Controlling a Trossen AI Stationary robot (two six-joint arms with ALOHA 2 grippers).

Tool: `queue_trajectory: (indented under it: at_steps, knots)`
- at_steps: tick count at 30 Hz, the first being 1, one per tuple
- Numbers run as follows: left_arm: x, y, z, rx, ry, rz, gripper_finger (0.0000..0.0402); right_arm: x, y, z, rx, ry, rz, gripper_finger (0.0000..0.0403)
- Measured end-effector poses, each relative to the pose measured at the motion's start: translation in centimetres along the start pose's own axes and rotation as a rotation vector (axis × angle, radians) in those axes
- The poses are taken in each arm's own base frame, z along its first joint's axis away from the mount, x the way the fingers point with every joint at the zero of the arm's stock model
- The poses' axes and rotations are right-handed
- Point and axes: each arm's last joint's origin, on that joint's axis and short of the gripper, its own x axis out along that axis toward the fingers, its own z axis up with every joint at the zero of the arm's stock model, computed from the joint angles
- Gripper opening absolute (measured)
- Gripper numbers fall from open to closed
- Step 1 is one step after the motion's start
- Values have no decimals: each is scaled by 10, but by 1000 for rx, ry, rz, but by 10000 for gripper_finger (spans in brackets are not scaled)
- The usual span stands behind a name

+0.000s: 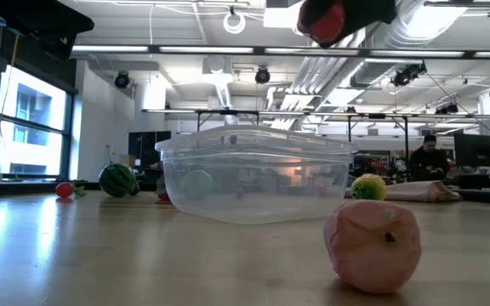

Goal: Pick and placing Produce into tupperware
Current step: Put the red tomato into the transparent container

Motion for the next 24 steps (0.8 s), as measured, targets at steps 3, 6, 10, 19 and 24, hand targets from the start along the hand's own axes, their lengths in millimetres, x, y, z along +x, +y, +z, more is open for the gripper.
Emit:
queue_trajectory:
  at_steps: [3,6,10,19,24]
  knots:
    - [0,0,0,0,0,0,8,3,-1,4,-11,-2,12,247]
    - [0,0,0,0,0,0,8,12,-1,4,-20,16,1,247]
    - [0,0,0,0,0,0,8,35,5,3,-55,76,27,247]
    - [0,0,0,0,0,0,8,97,16,-4,-125,211,126,247]
    - [0,0,0,0,0,1,8,121,12,-4,-138,246,130,247]
